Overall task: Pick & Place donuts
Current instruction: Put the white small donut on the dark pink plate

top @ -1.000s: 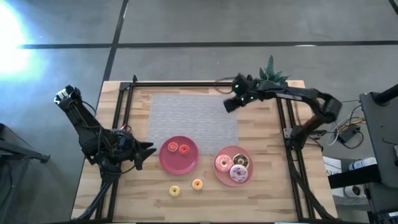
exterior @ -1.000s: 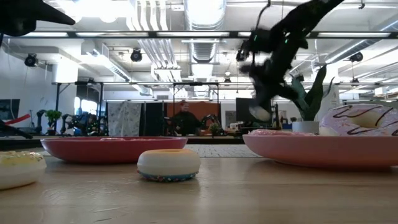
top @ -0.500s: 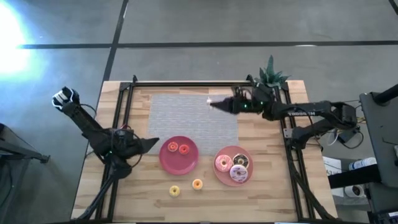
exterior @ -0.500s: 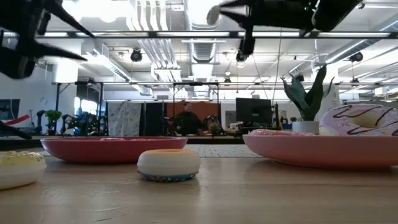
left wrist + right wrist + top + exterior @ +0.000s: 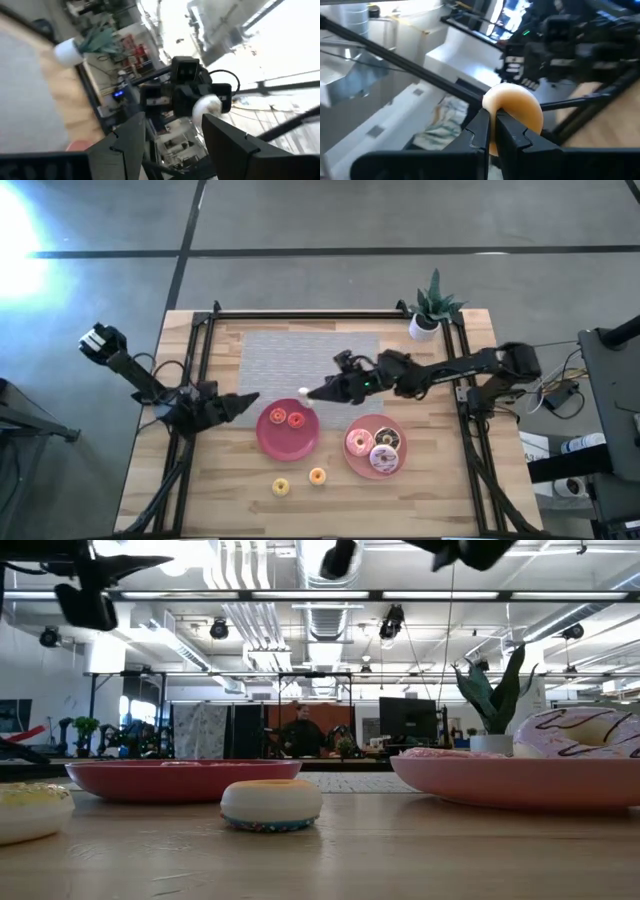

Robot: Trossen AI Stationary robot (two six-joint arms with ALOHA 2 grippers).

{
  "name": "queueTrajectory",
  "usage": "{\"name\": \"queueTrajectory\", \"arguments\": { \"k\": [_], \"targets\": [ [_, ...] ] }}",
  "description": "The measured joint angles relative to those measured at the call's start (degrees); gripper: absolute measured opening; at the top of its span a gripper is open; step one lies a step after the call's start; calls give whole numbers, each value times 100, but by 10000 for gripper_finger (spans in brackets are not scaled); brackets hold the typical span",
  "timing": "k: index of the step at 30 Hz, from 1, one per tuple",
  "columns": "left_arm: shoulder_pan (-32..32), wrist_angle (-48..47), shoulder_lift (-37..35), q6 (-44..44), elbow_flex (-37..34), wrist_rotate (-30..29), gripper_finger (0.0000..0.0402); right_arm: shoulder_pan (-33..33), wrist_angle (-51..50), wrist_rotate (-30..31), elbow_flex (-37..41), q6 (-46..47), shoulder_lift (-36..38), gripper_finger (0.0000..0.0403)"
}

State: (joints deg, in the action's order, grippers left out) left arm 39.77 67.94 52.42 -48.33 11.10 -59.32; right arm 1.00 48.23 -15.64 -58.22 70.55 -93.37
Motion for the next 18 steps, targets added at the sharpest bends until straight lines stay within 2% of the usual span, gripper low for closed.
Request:
{"name": "queueTrajectory", "arguments": {
  "k": [9,12,18],
  "targets": [
    [-1022,-50,229,252,391,2203,170,102,208,-836,-1574,273,-1210,13],
    [-1127,-48,259,561,562,2619,170,98,155,-852,-1805,286,-1345,13],
    [-1128,-50,261,992,785,3075,170,28,-4,-843,-1908,305,-1326,13]
  ]
}}
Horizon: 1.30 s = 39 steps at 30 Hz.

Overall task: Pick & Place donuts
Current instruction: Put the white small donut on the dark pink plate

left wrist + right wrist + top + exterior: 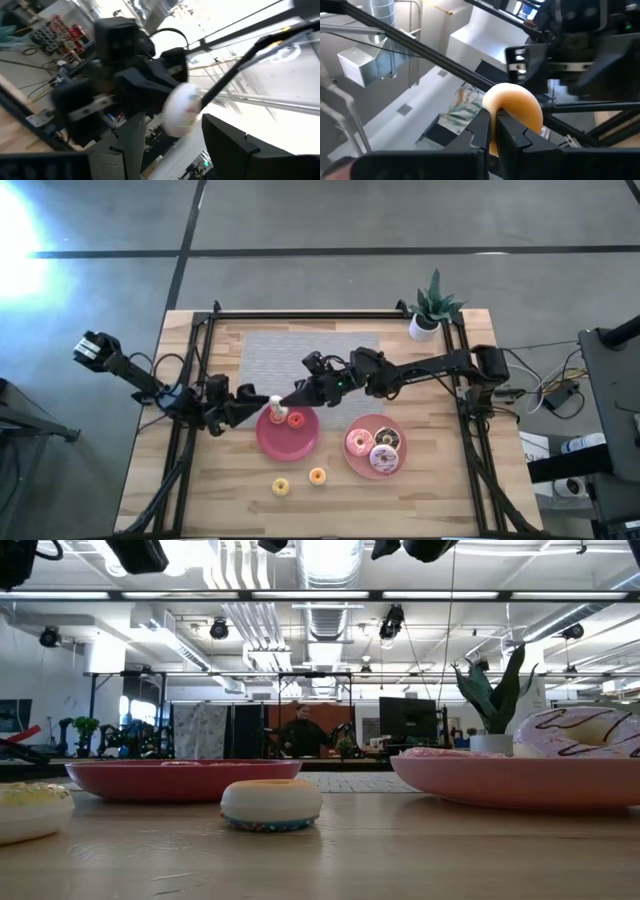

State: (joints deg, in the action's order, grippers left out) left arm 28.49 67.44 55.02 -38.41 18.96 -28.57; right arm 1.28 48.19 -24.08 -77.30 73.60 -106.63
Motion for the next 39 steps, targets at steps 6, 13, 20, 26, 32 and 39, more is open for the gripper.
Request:
{"name": "queueTrajectory", "arguments": {
  "k": [6,13,20,26,32,39],
  "targets": [
    [-12,-42,64,149,99,56,170,-22,-5,43,-32,-43,2,13],
    [-144,-48,114,39,116,54,170,-17,-298,130,-26,-155,2,13],
    [-262,-278,114,100,353,253,170,-19,-304,155,-26,-188,2,13],
    [-316,-1057,114,35,645,326,170,-30,-302,162,-23,-201,2,13],
    [-328,-1196,114,63,741,435,170,-54,-291,168,-23,-201,2,13],
    [-330,-1206,114,109,726,471,159,-57,-305,166,-21,-251,2,13]
  ]
}}
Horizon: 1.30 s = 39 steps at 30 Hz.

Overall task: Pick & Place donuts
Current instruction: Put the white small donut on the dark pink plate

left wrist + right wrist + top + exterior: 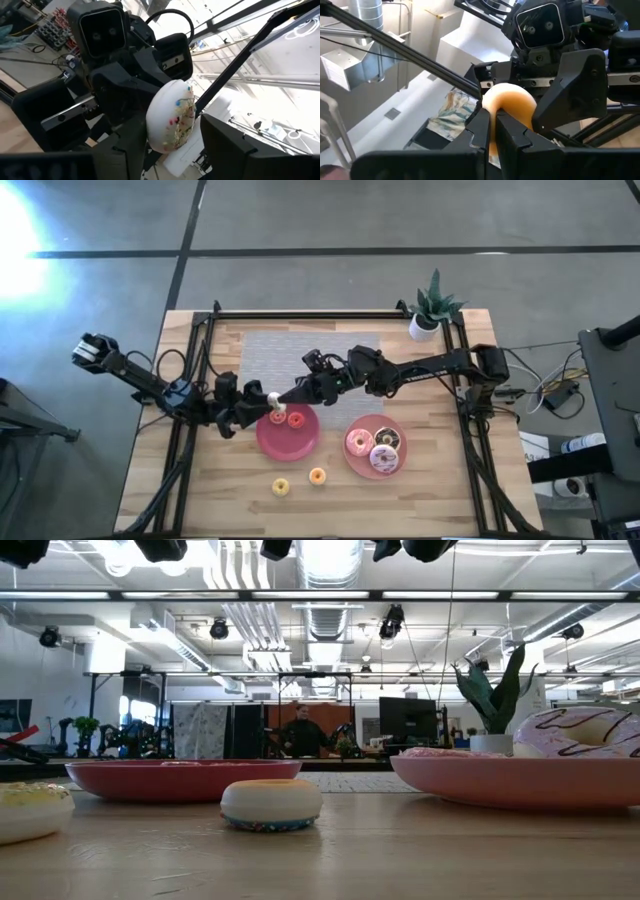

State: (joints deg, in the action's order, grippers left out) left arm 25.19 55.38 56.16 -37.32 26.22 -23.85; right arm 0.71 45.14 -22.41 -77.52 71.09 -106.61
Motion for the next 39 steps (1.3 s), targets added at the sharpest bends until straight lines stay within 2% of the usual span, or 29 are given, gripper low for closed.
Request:
{"name": "queueTrajectory", "arguments": {
  "k": [13,17,22,26,29,35,39],
  "targets": [
    [0,-198,0,154,-20,-181,26,-86,-334,-29,0,-94,12,19],
    [0,-336,0,170,-33,-360,7,-157,-764,-118,0,-166,55,60],
    [2,-893,-1,-98,-33,-598,5,-285,-1221,-489,-4,-272,91,128],
    [2,-1986,-9,-965,-33,-763,5,-382,-2178,-582,13,-681,220,166],
    [12,-3031,-9,-2016,-56,-693,5,-453,-3181,-472,17,-1105,411,181],
    [52,-5198,-1,-4004,-116,-364,5,-484,-4820,106,7,-2043,833,187],
    [35,-5873,0,-4540,-118,72,5,-487,-5166,315,9,-2317,985,187]
  ]
}}
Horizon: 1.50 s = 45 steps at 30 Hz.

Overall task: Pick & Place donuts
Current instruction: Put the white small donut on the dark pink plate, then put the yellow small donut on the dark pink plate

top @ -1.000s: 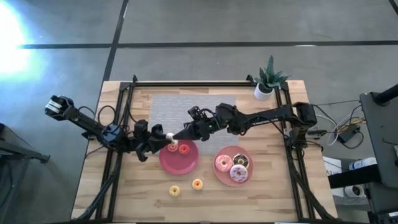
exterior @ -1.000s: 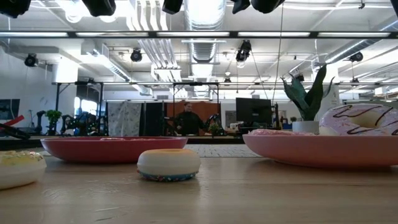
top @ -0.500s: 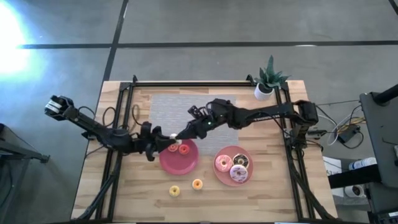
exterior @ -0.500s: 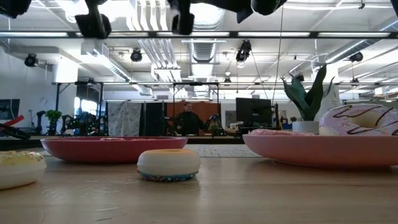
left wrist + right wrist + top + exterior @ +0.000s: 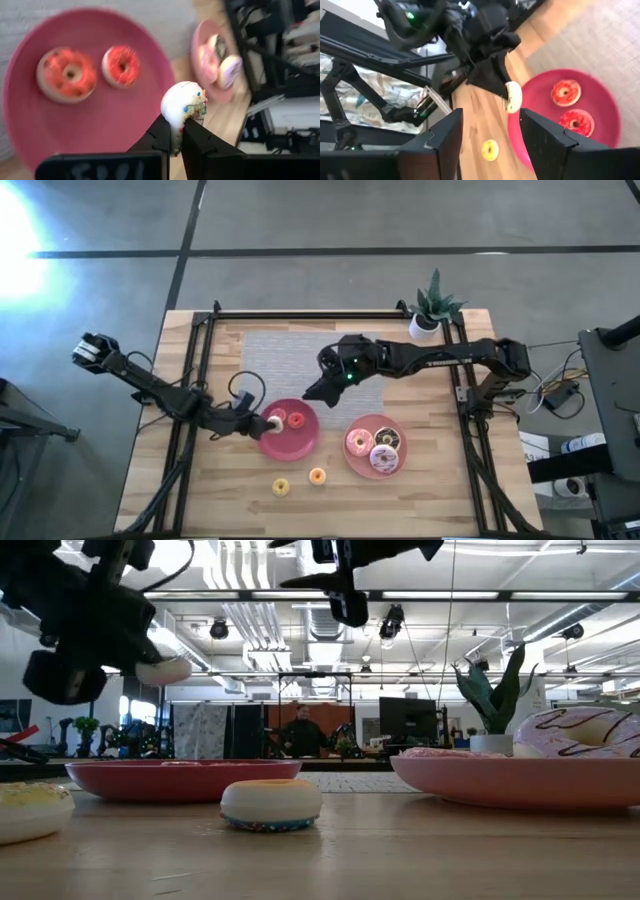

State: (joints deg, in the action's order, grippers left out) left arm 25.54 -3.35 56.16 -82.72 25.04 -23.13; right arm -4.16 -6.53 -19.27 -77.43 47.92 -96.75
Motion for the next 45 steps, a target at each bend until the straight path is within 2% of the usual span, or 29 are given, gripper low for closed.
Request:
{"name": "queueTrajectory", "arguments": {
  "k": [6,12,23,29,36,38,42,45],
  "targets": [
    [-164,-322,257,-348,0,739,5,-90,-47,15,-2,-122,25,187],
    [-262,-562,833,-707,7,867,11,-132,-63,9,-2,-168,27,187],
    [-370,-548,1680,-713,288,1206,98,-130,-117,0,-2,-257,27,187],
    [-370,-781,1561,-625,384,1175,110,-125,-382,-2,4,-360,25,187],
    [-345,-2306,1103,-678,757,1159,110,-123,-748,-30,9,-536,38,187],
    [-296,-2493,1023,-406,926,1060,110,-89,-863,-48,9,-726,50,187],
    [68,-2075,1032,812,1453,738,110,18,-1229,-55,9,-941,67,187],
    [355,-2017,1269,1010,1807,806,110,82,-1458,-61,9,-964,67,187]
  ]
}}
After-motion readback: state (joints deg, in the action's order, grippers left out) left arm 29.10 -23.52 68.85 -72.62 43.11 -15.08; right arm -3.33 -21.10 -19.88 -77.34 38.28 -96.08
